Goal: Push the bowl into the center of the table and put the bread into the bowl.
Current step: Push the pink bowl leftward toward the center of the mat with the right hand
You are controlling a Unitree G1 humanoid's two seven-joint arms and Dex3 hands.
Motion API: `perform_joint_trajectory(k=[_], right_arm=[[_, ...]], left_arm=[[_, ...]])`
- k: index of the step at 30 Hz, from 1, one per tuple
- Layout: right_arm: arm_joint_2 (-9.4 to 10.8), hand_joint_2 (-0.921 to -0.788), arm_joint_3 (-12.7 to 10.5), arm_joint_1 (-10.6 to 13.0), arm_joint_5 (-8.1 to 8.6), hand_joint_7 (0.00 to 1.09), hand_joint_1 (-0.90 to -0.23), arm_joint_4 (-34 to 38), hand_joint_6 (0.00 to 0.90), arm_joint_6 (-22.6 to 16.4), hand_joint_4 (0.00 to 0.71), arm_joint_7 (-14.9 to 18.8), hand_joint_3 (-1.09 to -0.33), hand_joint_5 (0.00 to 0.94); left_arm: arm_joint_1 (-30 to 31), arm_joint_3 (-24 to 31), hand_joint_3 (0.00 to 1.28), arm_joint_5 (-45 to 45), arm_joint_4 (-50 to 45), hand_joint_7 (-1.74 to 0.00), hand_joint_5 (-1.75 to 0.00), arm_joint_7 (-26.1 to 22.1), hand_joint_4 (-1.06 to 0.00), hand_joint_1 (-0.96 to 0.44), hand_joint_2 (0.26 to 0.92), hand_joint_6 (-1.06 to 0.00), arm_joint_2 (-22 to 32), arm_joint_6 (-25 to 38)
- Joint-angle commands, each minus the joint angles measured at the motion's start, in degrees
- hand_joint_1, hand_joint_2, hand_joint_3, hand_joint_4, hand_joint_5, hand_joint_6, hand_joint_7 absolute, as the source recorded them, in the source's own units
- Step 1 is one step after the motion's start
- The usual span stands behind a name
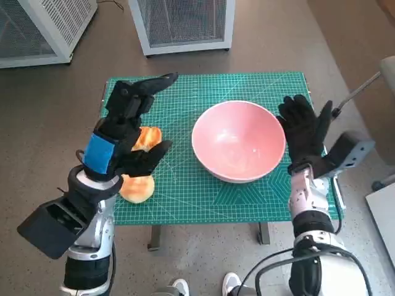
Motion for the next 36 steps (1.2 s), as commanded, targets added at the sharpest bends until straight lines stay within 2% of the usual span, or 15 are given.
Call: perform_joint_trajectory(k=[1, 15, 28, 36], right_arm=[[1.11, -0.92, 0.44, -0.22, -0.84, 0.47, -0.277, 0.95, 0.236, 0.55, 0.476, -0.48, -0.582, 0.003], [3.92, -0.921, 0.68, -2.24, -0.77, 0.47, -0.272, 1.62, 0.25, 2.41, 0.487, -0.88, -0.594, 0.007], [4.84, -0.921, 0.95, -2.97, -1.06, 0.46, -0.276, 2.16, 0.23, 4.87, 0.499, -1.81, -0.599, 0.01], [4.35, -0.921, 1.66, -3.4, -1.65, 0.45, -0.279, 1.92, 0.236, 4.97, 0.516, -1.38, -0.59, 0.016]], left_arm=[[0.83, 0.78, 0.41, -0.68, -0.71, -0.9, -0.55, -0.09, -0.08, -0.47, 0.921, 0.0, 0.47, -0.61], [2.01, 1.77, 0.39, -0.61, -1.44, -0.83, -0.41, 0.15, -0.16, -0.48, 0.921, -0.05, 0.53, -0.59], [3.02, 2.31, 0.38, 0.38, -1.62, -0.76, -0.32, 0.34, -0.2, -0.47, 0.921, -0.08, 0.93, -1.58], [3.02, 2.26, 0.38, 0.68, -1.25, -0.74, -0.28, 0.47, -0.22, -0.47, 0.921, -0.08, 0.92, -2.0]])
